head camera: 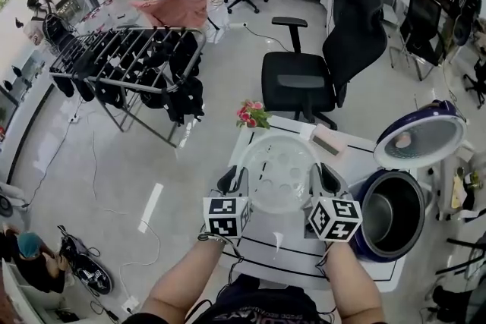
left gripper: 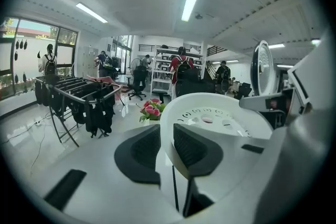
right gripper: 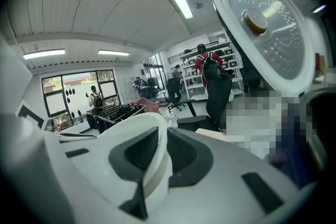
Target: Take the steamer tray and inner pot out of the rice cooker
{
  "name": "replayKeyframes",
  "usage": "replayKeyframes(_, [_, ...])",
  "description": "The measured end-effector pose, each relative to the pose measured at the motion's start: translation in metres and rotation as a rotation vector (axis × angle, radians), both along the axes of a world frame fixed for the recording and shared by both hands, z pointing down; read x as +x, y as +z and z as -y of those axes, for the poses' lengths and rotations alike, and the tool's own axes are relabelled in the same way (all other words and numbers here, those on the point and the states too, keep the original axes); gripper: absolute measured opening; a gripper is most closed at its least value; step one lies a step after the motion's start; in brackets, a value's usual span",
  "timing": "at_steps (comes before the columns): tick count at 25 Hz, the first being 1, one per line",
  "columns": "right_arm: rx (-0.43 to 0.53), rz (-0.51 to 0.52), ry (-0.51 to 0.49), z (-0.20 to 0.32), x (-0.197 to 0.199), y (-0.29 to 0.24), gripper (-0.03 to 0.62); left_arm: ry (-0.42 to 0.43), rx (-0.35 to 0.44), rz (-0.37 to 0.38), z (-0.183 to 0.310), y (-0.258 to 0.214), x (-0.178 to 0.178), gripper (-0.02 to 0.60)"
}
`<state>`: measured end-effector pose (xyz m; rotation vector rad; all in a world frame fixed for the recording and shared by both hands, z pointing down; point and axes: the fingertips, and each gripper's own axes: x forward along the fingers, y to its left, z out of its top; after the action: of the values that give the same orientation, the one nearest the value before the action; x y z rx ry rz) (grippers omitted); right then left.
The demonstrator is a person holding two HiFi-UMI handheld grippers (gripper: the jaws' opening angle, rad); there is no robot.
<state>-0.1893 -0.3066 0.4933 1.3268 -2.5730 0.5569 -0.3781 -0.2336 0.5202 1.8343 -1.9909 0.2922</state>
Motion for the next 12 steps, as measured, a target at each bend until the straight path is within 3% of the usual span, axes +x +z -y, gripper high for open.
replayKeyframes(12, [-0.113,-0.039,0.042,0.038,-0.025,0.084,0.055,0.037,-0.106,-0.047,0.044,0.078,-0.029,0.078])
